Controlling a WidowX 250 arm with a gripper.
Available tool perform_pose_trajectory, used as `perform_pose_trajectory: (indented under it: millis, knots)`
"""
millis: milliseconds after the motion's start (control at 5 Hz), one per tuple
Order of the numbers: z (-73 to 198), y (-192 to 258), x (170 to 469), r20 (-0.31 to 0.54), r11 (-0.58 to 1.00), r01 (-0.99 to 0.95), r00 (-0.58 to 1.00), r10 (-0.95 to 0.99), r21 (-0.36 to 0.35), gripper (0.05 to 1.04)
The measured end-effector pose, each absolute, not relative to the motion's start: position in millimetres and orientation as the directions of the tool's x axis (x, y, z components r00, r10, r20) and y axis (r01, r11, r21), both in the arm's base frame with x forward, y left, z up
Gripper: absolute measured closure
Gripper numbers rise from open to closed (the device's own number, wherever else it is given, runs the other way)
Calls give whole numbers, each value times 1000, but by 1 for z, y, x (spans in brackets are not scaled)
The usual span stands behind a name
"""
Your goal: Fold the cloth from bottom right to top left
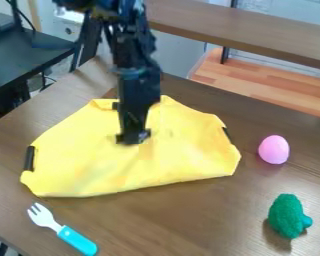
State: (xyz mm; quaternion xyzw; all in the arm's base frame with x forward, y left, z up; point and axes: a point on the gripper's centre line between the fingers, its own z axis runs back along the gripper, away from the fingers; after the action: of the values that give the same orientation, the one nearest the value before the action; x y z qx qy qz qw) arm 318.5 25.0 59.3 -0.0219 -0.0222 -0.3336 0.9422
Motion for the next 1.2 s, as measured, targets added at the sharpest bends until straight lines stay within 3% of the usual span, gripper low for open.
perform_pose_trajectory:
  millis: [400,800,1000,1200]
  knots:
    - [74,66,371,9,803,594,804,-595,45,1028]
    - [73,99,414,-44,843,537,843,-536,34,1006]
    - [69,113,428,-64,835,550,835,-547,38,855]
    - [57,115,422,-37,843,530,848,-529,94,596]
